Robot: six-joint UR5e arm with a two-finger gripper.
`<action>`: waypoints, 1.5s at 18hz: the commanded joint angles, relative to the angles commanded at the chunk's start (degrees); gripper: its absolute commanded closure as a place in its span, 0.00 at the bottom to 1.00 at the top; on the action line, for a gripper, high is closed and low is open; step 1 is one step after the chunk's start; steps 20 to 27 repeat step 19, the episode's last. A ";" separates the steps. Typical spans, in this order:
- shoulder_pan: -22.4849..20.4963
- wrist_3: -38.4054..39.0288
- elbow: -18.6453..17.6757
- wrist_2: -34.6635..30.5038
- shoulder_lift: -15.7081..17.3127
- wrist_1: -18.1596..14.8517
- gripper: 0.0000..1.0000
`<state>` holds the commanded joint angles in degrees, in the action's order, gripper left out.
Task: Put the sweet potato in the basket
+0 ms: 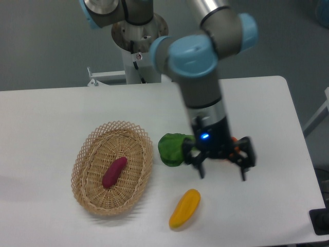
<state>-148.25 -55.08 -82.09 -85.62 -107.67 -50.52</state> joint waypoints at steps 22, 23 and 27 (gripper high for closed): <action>-7.31 -23.85 -4.04 -1.48 3.70 -4.15 0.00; -7.31 -23.85 -4.04 -1.48 3.70 -4.15 0.00; -7.31 -23.85 -4.04 -1.48 3.70 -4.15 0.00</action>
